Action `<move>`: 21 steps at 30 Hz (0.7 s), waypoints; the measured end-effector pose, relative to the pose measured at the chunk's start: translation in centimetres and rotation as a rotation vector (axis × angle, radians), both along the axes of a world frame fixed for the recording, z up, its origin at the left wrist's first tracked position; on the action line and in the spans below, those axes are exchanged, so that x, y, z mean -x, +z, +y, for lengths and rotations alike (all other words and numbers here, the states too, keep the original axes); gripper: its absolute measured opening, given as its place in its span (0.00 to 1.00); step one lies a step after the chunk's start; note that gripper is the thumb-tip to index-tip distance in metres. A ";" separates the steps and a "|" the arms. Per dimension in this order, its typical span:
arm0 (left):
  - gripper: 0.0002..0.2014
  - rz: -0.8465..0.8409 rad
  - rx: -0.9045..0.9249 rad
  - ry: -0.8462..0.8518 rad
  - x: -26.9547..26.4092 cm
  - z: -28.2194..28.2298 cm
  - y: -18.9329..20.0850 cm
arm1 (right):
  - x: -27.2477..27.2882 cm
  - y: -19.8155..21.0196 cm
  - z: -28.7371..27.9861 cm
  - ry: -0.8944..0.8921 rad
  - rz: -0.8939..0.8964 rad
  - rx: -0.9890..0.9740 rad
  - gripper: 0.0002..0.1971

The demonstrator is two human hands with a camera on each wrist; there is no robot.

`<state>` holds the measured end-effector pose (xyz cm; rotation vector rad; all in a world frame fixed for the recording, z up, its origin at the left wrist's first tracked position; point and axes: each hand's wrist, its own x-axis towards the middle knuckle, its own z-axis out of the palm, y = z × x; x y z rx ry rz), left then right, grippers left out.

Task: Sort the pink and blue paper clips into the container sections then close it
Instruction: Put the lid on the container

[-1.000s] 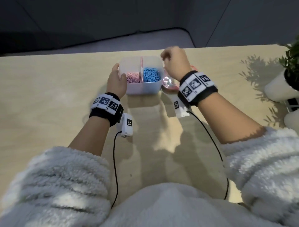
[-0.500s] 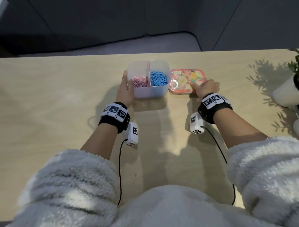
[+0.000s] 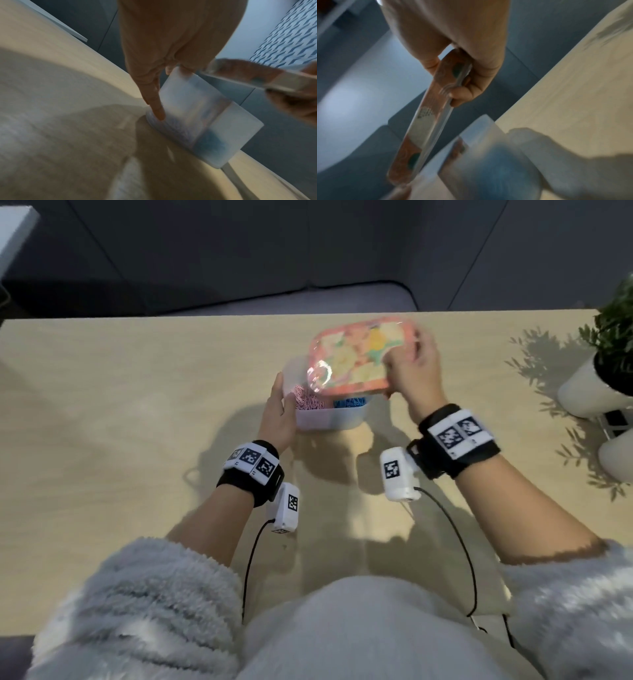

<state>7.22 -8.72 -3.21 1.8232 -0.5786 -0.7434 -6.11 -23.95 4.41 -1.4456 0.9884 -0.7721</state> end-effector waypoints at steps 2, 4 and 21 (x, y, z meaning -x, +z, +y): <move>0.29 0.033 -0.024 0.028 0.1 0.3 0.3 | -1.3 -1.4 1.5 0.048 0.054 -0.004 0.26; 0.30 0.110 -0.032 0.075 0.0 0.5 0.9 | -2.1 -2.4 2.1 0.045 0.099 0.002 0.25; 0.25 0.347 0.069 0.156 -1.7 -2.8 3.3 | -3.5 -3.7 0.8 0.123 0.448 0.073 0.28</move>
